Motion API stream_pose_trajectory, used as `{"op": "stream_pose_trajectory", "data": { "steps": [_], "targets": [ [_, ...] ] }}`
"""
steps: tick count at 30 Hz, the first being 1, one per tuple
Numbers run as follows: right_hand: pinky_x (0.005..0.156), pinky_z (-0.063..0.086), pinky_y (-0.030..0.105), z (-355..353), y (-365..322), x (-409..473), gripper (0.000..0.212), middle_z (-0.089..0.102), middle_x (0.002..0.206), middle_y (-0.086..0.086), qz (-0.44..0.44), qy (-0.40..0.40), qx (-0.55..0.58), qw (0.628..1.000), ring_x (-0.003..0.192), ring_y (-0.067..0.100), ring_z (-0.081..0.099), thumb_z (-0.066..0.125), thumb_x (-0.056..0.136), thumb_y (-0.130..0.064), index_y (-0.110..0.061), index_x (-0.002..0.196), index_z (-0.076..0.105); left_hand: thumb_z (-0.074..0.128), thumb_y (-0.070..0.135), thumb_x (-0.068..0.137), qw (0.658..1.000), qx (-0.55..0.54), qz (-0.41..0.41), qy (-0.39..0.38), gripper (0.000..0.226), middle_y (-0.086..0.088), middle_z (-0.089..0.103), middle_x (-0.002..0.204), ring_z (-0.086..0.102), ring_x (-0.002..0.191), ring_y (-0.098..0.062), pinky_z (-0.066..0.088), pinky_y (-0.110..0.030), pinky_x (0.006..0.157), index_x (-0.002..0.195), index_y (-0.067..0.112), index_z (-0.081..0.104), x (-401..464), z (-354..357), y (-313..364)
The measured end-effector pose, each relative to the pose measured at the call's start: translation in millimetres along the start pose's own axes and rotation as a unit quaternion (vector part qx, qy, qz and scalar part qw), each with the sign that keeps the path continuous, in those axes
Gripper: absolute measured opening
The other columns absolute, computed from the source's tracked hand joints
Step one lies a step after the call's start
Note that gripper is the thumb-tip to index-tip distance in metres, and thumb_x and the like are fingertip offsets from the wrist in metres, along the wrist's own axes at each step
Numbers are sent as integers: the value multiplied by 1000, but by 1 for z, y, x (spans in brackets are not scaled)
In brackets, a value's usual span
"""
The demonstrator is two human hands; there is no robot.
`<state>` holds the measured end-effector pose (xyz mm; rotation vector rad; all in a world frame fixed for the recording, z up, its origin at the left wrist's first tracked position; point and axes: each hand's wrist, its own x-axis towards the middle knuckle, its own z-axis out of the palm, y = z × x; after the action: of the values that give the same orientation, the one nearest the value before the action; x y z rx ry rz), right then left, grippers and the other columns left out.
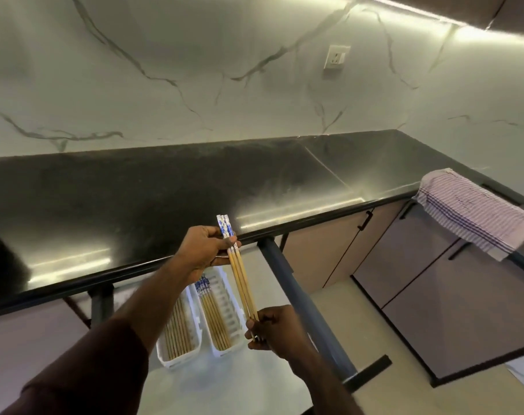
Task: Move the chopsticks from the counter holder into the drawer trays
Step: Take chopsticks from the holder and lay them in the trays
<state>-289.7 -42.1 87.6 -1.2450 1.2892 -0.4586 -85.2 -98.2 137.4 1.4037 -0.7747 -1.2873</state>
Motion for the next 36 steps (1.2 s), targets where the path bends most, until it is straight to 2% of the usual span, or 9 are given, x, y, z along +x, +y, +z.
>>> {"op": "stream_pose_trajectory", "data": {
  "steps": [4, 7, 10, 16, 21, 25, 30, 34, 36],
  "targets": [
    [69, 60, 36, 2, 9, 35, 13, 65, 74, 14, 77, -6, 1, 997, 64, 21, 63, 61, 89, 0, 2, 80, 71, 60, 5, 90, 999, 21, -26, 13, 12, -15, 75, 91, 75, 82, -24, 60, -31, 64, 101, 2, 65, 32, 1, -34],
    [62, 59, 28, 7, 22, 58, 13, 65, 76, 14, 125, -21, -33, 991, 60, 17, 63, 65, 90, -9, 2, 86, 70, 59, 5, 92, 997, 42, -60, 28, 12, -16, 74, 94, 74, 84, -26, 60, -35, 71, 101, 0, 64, 47, 2, -69],
    [58, 59, 26, 9, 39, 80, 18, 66, 77, 13, 186, -23, -50, 981, 59, 16, 64, 68, 88, -10, 6, 95, 72, 59, 0, 90, 992, 39, -111, 46, 9, -17, 74, 92, 74, 82, -26, 59, -31, 65, 97, -1, 66, 55, 3, -108],
    [53, 60, 32, 19, 64, 122, 11, 66, 64, 10, 259, -12, -73, 963, 49, 16, 64, 75, 81, -7, 2, 87, 73, 62, -5, 86, 978, 46, -192, 72, 7, -21, 72, 92, 74, 80, -28, 58, -30, 60, 92, -4, 67, 74, 3, -157],
    [36, 47, 22, 28, 73, 156, 16, 64, 69, 15, 310, 0, -31, 950, 48, 20, 60, 79, 75, 1, 5, 87, 69, 61, -6, 86, 971, 77, -205, 94, 18, -21, 70, 100, 72, 83, -26, 58, -26, 57, 104, -5, 63, 93, 3, -175],
    [44, 54, 32, 40, 82, 177, 17, 68, 70, 19, 314, 13, -36, 949, 49, 27, 63, 79, 72, 1, 5, 81, 66, 65, -5, 84, 964, 133, -202, 113, 35, -16, 67, 107, 69, 92, -27, 60, -34, 70, 118, -1, 57, 102, 4, -189],
    [53, 53, 31, 55, 94, 190, 35, 70, 85, 13, 319, 17, -39, 947, 71, 27, 64, 87, 60, -4, -8, 72, 55, 61, 2, 87, 942, 253, -184, 125, 19, -9, 67, 105, 63, 87, -19, 44, -19, 57, 104, 13, 60, 105, 8, -203],
    [58, 56, 31, 65, 98, 192, 37, 68, 98, 8, 299, 1, -88, 950, 87, 28, 64, 85, 65, -12, -10, 92, 59, 57, 1, 90, 927, 321, -157, 117, 16, -9, 66, 100, 66, 90, -20, 57, -29, 71, 100, 12, 61, 108, 6, -206],
    [80, 59, 38, 68, 98, 192, 33, 69, 105, 10, 252, -4, -170, 953, 97, 30, 67, 75, 75, -18, -8, 104, 61, 57, 1, 90, 915, 364, -148, 92, 17, -10, 66, 99, 67, 90, -21, 58, -32, 77, 104, 8, 62, 110, 5, -207]
  ]
}}
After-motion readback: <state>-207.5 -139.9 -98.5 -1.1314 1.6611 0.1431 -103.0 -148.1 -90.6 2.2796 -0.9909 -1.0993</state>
